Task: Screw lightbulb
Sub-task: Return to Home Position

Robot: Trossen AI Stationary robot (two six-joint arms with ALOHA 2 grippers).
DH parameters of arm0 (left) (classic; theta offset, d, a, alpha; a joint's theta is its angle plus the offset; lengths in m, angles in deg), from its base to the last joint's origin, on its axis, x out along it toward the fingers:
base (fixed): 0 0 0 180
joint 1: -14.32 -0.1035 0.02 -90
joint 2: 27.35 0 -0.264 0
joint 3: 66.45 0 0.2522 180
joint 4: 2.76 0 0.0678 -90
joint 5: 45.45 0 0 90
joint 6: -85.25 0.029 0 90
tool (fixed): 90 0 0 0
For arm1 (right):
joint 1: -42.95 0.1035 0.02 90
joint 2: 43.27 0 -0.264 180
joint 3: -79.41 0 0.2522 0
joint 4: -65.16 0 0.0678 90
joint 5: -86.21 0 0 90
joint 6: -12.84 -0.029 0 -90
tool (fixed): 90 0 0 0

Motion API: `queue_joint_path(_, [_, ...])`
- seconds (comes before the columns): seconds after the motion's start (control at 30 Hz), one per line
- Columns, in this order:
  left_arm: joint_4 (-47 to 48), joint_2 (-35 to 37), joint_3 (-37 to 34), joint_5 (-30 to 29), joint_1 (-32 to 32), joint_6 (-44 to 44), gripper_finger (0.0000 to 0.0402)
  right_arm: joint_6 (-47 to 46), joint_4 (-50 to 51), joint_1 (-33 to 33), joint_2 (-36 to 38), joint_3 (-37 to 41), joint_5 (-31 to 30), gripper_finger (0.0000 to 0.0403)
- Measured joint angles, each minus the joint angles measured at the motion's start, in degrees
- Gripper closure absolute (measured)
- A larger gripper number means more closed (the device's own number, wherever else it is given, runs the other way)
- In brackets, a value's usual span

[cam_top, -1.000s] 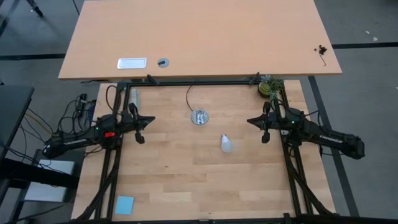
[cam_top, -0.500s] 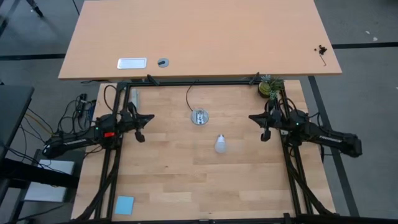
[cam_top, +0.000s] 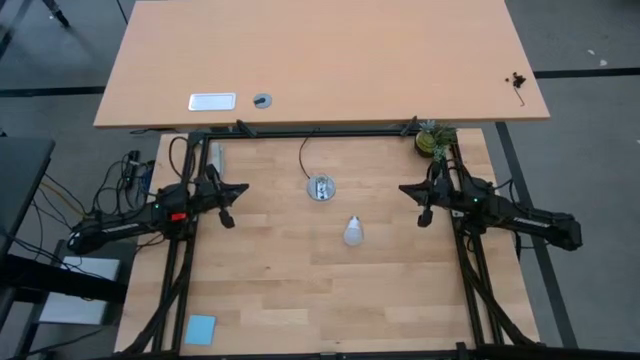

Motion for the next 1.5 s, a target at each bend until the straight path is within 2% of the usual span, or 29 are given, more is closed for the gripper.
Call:
queue_joint_path(0.2, [0.15, -0.04, 0.00, 0.00, 0.00, -0.24, 0.0399, 2.22, -0.43, -1.05, -0.81, 0.00, -1.69, 0.0399])
queue_joint_path(0.47, [0.31, -0.07, 0.00, 0.46, 0.00, -4.50, 0.0398, -4.02, -0.39, -1.77, -1.77, 0.00, -1.60, 0.0376])
queue_joint_path(0.63, [0.35, -0.07, -0.02, 0.53, 0.00, -4.58, 0.0398, -4.28, -0.38, -1.77, -1.86, 0.00, -1.51, 0.0370])
queue_joint_path(0.83, [-0.38, -0.07, -0.07, 1.36, 0.00, -4.67, 0.0398, -13.42, -0.73, -1.70, -1.86, 0.00, -1.31, 0.0373])
queue_joint_path(1.07, [-4.78, -0.04, -0.07, 1.38, 0.00, -6.01, 0.0398, -13.14, -0.74, -1.70, -1.86, 0.00, -1.29, 0.0372])
queue_joint_path(1.5, [-5.07, -0.04, -0.07, 1.44, 0.00, -6.05, 0.0398, -12.99, -0.74, -1.70, -1.86, 0.00, -1.28, 0.0374])
